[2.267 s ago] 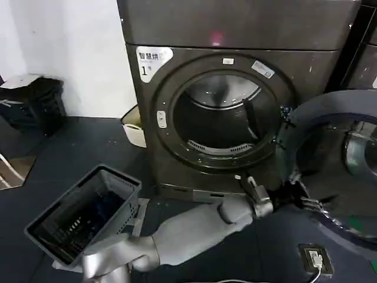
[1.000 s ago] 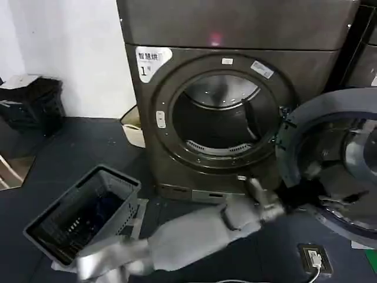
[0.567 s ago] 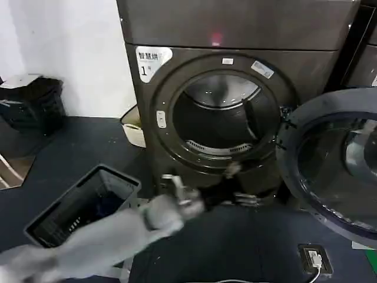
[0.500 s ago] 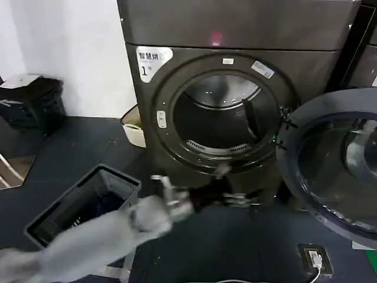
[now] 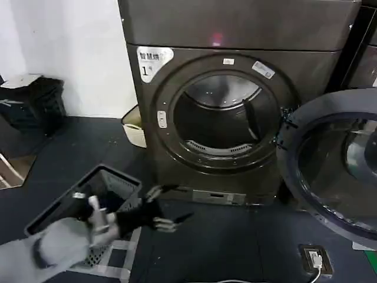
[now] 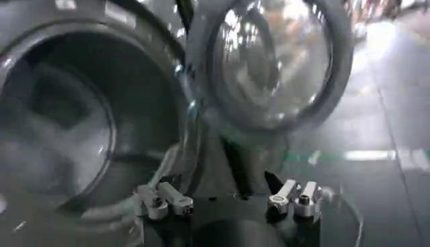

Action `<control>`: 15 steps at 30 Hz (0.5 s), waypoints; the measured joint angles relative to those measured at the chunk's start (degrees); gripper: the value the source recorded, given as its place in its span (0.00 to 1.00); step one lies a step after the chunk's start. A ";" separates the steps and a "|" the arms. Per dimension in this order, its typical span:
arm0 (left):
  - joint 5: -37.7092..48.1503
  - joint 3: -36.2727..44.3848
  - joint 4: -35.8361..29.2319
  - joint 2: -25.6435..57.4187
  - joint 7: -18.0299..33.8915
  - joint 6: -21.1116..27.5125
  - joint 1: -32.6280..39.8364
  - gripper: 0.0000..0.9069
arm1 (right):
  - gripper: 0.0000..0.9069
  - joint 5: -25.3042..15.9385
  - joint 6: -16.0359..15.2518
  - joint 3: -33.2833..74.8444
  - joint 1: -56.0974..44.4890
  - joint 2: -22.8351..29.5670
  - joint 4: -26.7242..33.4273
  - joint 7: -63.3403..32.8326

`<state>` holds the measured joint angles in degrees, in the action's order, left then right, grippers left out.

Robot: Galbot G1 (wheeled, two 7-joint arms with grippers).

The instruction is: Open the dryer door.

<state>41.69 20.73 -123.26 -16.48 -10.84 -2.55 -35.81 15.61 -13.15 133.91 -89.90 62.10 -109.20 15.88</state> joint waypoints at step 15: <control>-5.16 -7.01 9.94 17.03 -10.16 6.73 -6.59 1.00 | 1.00 -1.44 0.86 -0.50 0.42 -1.44 2.62 0.88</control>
<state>36.53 13.72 -113.32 0.55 -21.00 4.18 -42.40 14.16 -12.29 133.42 -89.48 60.66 -106.58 16.76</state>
